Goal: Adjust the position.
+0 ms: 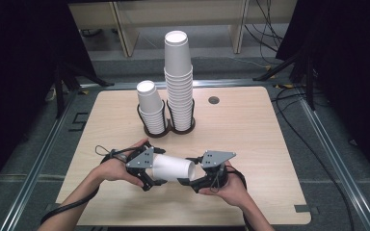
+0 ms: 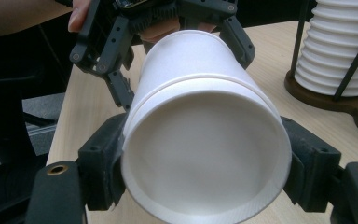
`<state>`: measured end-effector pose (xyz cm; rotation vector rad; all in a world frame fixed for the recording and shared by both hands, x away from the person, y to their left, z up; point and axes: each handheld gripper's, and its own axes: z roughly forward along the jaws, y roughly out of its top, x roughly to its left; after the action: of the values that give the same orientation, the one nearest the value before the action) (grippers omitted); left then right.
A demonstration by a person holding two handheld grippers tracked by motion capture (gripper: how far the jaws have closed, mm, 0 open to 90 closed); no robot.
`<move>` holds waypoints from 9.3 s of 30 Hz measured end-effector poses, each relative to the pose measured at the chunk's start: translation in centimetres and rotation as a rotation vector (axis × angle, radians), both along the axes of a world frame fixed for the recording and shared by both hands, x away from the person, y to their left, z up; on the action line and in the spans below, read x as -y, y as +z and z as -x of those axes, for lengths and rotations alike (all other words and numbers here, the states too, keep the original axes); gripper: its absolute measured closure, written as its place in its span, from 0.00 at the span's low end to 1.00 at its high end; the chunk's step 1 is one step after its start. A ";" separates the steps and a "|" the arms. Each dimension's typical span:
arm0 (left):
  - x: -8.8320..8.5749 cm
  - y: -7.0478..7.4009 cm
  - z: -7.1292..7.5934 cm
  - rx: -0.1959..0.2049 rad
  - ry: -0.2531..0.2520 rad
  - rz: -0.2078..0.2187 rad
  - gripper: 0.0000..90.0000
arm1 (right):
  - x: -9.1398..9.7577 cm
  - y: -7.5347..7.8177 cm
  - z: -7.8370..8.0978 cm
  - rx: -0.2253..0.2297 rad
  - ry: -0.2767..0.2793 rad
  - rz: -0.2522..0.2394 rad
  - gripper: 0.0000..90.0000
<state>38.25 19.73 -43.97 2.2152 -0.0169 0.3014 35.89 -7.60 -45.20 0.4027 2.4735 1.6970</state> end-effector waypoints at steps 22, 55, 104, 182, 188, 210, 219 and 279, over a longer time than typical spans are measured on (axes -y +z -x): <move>-0.3 0.3 0.1 0.001 -0.034 -0.038 0.11 | -0.1 -0.1 -0.2 -0.005 0.024 0.002 0.29; 0.0 2.5 0.4 0.095 -0.066 -0.202 0.21 | -0.8 0.1 -0.6 -0.008 0.026 0.019 0.28; 5.0 7.8 -0.2 0.284 -0.120 -0.896 0.21 | -1.0 2.0 -0.6 0.001 -0.091 0.197 0.25; 8.0 7.7 -0.3 0.330 -0.159 -1.042 0.20 | -4.9 0.3 -2.0 -0.077 -0.096 0.289 0.26; 8.2 7.8 -0.2 0.341 -0.164 -1.046 0.20 | -4.9 0.2 -1.9 -0.097 -0.108 0.276 0.28; 8.0 8.4 -0.2 0.327 -0.158 -0.951 0.14 | -4.2 0.0 -1.7 0.045 -0.115 0.297 0.31; 5.9 8.4 -1.1 0.272 -0.072 -0.686 0.07 | -2.9 -0.3 -1.4 0.109 -0.145 0.257 0.31; 3.0 3.6 -1.6 -0.301 0.428 0.467 0.04 | 3.5 0.0 -1.1 0.111 -0.577 -0.069 0.30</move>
<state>39.84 16.76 -40.38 1.7592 0.6351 0.1761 37.01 -11.06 -45.22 0.8975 1.9572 1.5060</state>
